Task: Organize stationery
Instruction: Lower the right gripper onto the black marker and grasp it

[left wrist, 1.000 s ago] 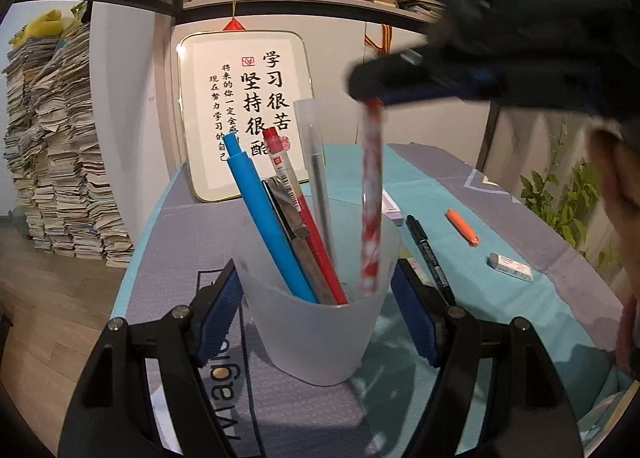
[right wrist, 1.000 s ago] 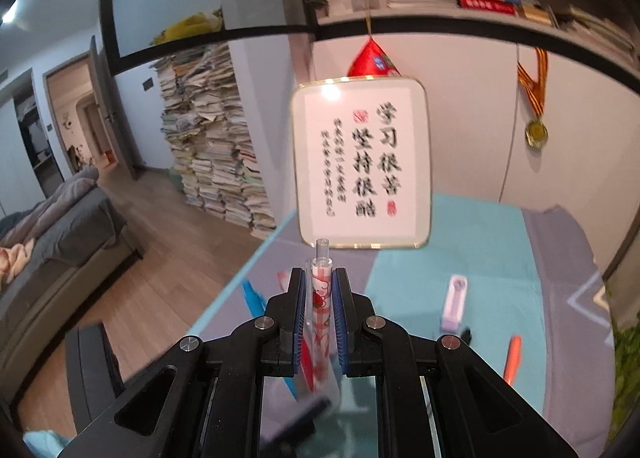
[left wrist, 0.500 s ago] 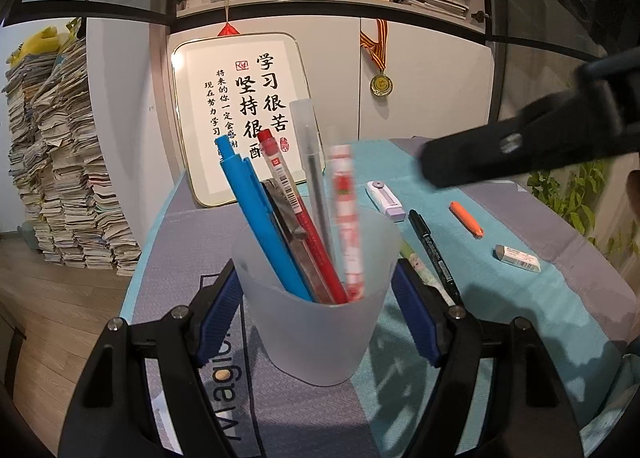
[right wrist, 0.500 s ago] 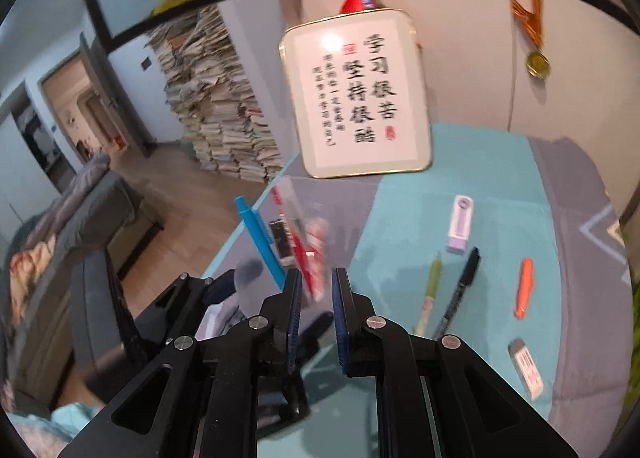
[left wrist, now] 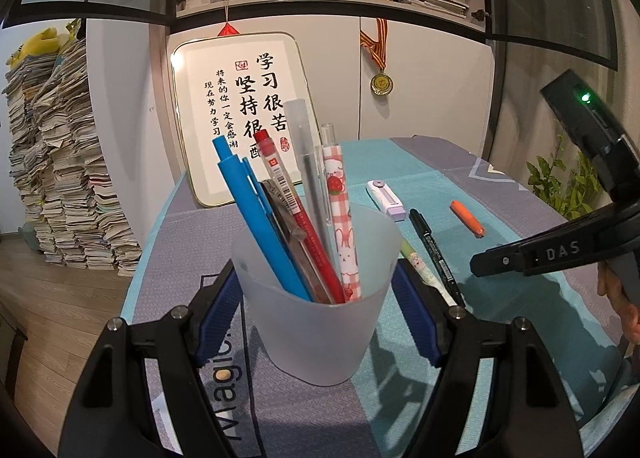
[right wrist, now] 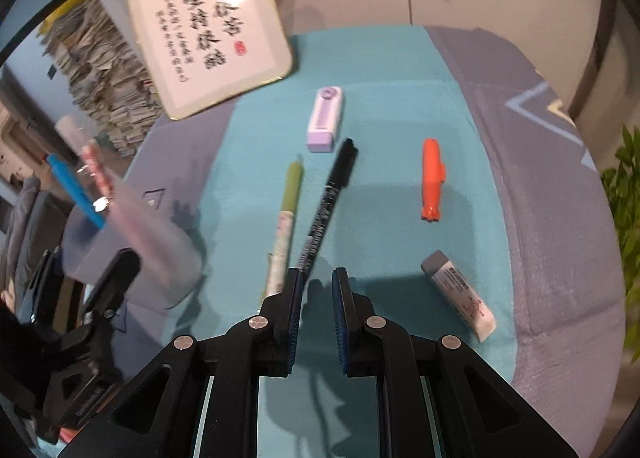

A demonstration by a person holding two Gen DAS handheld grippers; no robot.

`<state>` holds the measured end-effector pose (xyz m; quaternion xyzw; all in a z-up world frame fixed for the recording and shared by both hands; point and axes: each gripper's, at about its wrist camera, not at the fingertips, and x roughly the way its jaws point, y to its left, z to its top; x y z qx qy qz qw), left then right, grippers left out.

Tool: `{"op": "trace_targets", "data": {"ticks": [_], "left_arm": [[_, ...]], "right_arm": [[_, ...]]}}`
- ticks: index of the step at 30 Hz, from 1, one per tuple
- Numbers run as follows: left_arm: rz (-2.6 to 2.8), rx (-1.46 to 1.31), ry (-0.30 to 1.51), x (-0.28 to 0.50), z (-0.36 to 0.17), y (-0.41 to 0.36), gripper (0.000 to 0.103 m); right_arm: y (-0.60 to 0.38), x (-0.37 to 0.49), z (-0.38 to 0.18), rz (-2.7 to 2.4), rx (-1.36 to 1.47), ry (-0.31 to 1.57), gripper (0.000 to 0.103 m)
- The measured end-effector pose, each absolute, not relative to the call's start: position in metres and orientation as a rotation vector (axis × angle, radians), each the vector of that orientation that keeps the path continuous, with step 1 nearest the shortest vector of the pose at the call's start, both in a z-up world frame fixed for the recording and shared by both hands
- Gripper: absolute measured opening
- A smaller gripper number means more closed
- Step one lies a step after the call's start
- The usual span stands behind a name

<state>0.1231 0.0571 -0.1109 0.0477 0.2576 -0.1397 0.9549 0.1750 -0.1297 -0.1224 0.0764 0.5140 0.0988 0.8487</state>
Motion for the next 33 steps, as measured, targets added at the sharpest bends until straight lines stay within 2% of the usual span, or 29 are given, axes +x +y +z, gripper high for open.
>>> {"op": "trace_targets", "data": {"ticks": [15, 20, 33], "left_arm": [[-0.285, 0.099, 0.535, 0.125, -0.111, 0.058, 0.074], [-0.283, 0.103, 0.535, 0.125, -0.111, 0.057, 0.074], [-0.282, 0.104, 0.535, 0.125, -0.111, 0.057, 0.074]], "right_arm": [[-0.118, 0.216, -0.139, 0.14, 0.174, 1.131, 0.014], [-0.106, 0.218, -0.142, 0.156, 0.103, 1.115, 0.014], [-0.135, 0.158, -0.134, 0.236, -0.076, 1.15, 0.01]]}}
